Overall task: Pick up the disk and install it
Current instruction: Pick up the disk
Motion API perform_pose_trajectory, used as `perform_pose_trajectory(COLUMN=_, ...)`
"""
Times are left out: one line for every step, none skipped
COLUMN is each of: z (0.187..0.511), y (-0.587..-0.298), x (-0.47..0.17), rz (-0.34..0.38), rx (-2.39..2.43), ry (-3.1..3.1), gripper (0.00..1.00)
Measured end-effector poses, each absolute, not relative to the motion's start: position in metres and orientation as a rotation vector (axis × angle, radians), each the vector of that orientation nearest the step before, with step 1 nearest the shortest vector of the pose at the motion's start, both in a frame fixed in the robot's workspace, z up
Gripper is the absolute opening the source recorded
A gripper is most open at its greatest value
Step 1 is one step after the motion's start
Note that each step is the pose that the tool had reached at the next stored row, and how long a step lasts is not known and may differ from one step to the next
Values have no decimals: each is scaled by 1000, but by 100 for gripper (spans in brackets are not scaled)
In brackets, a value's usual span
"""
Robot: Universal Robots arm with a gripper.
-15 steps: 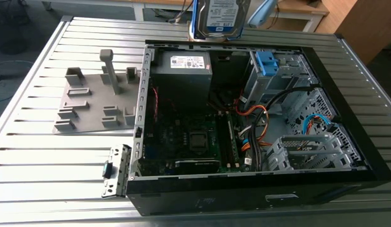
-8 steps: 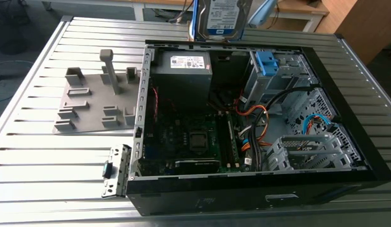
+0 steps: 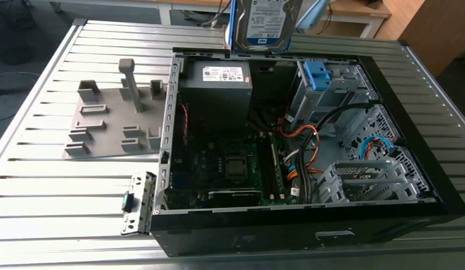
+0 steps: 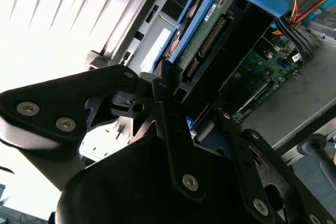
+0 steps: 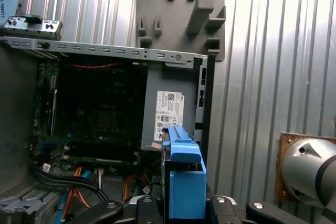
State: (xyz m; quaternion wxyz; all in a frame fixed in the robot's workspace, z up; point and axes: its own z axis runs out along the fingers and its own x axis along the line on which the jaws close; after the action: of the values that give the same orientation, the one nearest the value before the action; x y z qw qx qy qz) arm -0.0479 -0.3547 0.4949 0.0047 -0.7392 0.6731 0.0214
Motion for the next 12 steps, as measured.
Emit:
perform_pose_trajectory(z=495, y=-356, x=-48, rz=67, rx=-2315, ry=2108, gripper=36)
perform_pose_trajectory(z=495, y=-357, x=-48, rz=67, rx=-2315, ry=2109, gripper=36)
perform_pose_trajectory(z=495, y=-358, x=-48, rz=67, rx=-2315, ry=2109, gripper=36)
perform_pose_trajectory(z=495, y=-359, x=-48, rz=67, rx=-2315, ry=2109, gripper=36)
perform_pose_trajectory(z=495, y=-360, x=-48, rz=67, rx=-2315, ry=2108, gripper=36)
perform_pose_trajectory(z=495, y=-362, x=-48, rz=67, rx=-2315, ry=2108, gripper=36)
perform_pose_trajectory(z=495, y=-363, x=-48, rz=67, rx=-2315, ry=2108, gripper=36)
perform_pose_trajectory(z=495, y=-364, x=-48, rz=67, rx=-2315, ry=2108, gripper=36)
perform_pose_trajectory(z=495, y=-365, x=-48, rz=67, rx=-2315, ry=2108, gripper=36)
perform_pose_trajectory(z=495, y=-366, x=-48, rz=67, rx=-2315, ry=2108, gripper=36)
perform_pose_trajectory(z=495, y=-367, x=-48, rz=67, rx=-2315, ry=2109, gripper=36)
perform_pose_trajectory(z=495, y=-368, x=-48, rz=67, rx=-2315, ry=2108, gripper=36)
